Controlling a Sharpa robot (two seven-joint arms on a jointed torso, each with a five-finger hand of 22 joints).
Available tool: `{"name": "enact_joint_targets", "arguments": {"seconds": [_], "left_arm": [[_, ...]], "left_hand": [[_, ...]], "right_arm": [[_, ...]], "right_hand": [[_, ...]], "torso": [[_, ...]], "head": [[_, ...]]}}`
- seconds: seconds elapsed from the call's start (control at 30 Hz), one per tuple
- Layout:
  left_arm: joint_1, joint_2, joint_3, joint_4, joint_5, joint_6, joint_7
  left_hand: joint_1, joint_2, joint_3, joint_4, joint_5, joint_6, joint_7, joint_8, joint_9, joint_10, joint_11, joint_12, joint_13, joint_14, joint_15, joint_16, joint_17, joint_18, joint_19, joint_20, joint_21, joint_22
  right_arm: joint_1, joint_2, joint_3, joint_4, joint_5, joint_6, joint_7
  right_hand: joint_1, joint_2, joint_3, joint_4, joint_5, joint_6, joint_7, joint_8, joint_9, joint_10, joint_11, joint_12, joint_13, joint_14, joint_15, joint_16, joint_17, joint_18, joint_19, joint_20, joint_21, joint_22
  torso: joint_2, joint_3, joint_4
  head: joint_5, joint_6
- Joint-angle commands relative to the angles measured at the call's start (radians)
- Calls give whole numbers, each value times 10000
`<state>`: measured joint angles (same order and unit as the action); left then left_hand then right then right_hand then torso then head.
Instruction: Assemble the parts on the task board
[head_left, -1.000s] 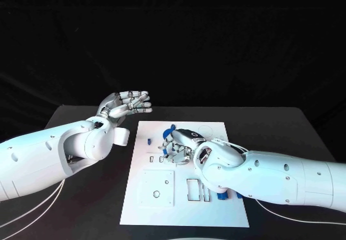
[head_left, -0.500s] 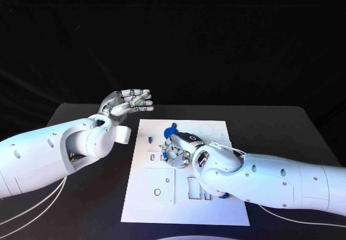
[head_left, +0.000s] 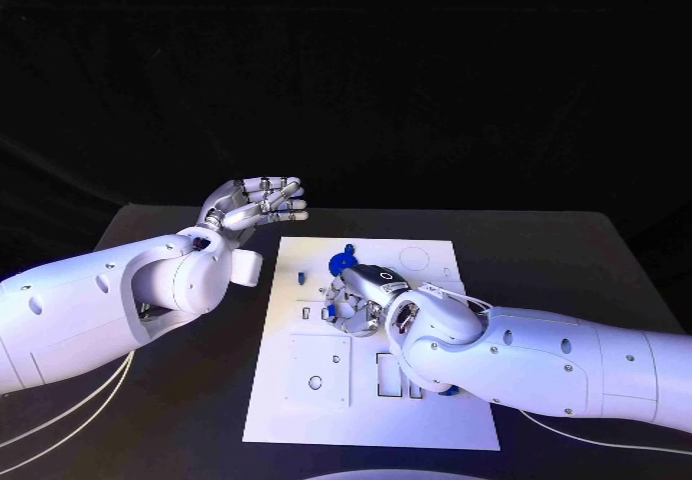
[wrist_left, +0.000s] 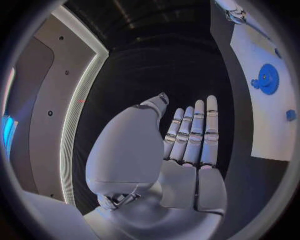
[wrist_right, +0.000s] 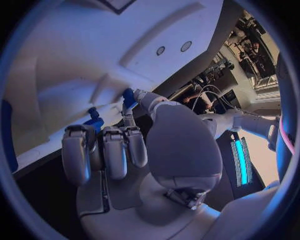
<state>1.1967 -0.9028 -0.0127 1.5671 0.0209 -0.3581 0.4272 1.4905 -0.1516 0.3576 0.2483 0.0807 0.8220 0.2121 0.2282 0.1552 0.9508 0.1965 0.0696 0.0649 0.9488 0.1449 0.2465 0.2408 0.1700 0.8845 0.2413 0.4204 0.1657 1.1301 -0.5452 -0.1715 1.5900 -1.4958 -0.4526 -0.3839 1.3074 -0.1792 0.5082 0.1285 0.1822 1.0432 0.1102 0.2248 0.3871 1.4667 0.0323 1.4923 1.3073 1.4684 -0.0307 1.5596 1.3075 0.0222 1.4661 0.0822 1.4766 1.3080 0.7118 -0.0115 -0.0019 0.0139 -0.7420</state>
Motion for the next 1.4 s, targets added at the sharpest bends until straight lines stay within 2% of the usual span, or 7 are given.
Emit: {"name": "enact_joint_targets", "arguments": {"seconds": [0.03,0.3,0.53,0.87,1.03,1.4], "left_arm": [[7,6,6,21,27,200,37],[7,-15,6,23,19,216,31],[7,-21,6,25,4,231,29],[7,-31,6,23,0,231,17],[7,-36,6,23,-1,233,7],[7,-47,6,21,-1,231,-1]], "left_hand": [[-100,-28,-58,27,-52,70,234,-19,12,51,-48,-22,8,-47,19,-57,10,109,-87,2,56,-13],[-84,-46,-60,4,-48,69,220,-23,12,58,-52,-26,6,-49,18,-74,21,111,-94,3,55,-19],[-46,-65,-56,-33,-46,70,207,-24,13,62,-58,-29,5,-49,15,-86,30,113,-97,2,56,-23],[-46,-65,-56,-33,-46,70,207,-24,13,62,-58,-29,5,-49,15,-86,30,113,-97,2,56,-23],[-31,-74,-55,-50,-46,71,206,-25,14,63,-59,-31,4,-48,14,-94,36,114,-98,3,57,-25],[-31,-74,-55,-50,-46,71,206,-25,14,63,-59,-31,4,-48,14,-94,36,114,-98,3,57,-25]], "right_arm": [[-34,9,-17,-28,-157,201,-145],[-51,8,-17,26,-159,180,-170],[-59,45,-17,12,-157,187,-171],[-64,52,-17,-10,-155,66,-152],[-64,50,-17,-12,-141,3,-96],[-64,32,-17,-5,-132,-68,-87]], "right_hand": [[-73,-20,27,7,17,-52,-35,152,410,510,-46,-30,1942,895,-61,-51,2059,72,318,-89,-63,1837],[-153,-249,-56,-39,3,-145,-3,151,406,480,-21,-77,1906,888,-43,-61,2029,82,294,-80,-105,1812],[-155,-357,-91,-88,7,-224,30,130,391,442,4,-136,1860,883,-26,-68,2010,86,282,-69,-126,1801],[-293,-525,-206,-46,14,-517,158,-7,308,366,114,-243,1778,872,62,-85,1964,108,224,-5,-223,1739],[-442,-729,-472,70,18,-745,251,-133,224,285,202,-353,1691,867,142,-94,1942,116,205,70,-266,1720],[-470,-797,-688,129,13,-810,275,-169,194,246,230,-407,1649,864,169,-98,1931,122,195,102,-290,1710]], "torso": [[-1,5,1],[2,10,-7],[2,6,-10],[3,5,-2],[3,4,-6],[2,6,-8]], "head": [[8,-10],[32,-20],[27,-22],[41,-35],[39,-39],[41,-44]]}}
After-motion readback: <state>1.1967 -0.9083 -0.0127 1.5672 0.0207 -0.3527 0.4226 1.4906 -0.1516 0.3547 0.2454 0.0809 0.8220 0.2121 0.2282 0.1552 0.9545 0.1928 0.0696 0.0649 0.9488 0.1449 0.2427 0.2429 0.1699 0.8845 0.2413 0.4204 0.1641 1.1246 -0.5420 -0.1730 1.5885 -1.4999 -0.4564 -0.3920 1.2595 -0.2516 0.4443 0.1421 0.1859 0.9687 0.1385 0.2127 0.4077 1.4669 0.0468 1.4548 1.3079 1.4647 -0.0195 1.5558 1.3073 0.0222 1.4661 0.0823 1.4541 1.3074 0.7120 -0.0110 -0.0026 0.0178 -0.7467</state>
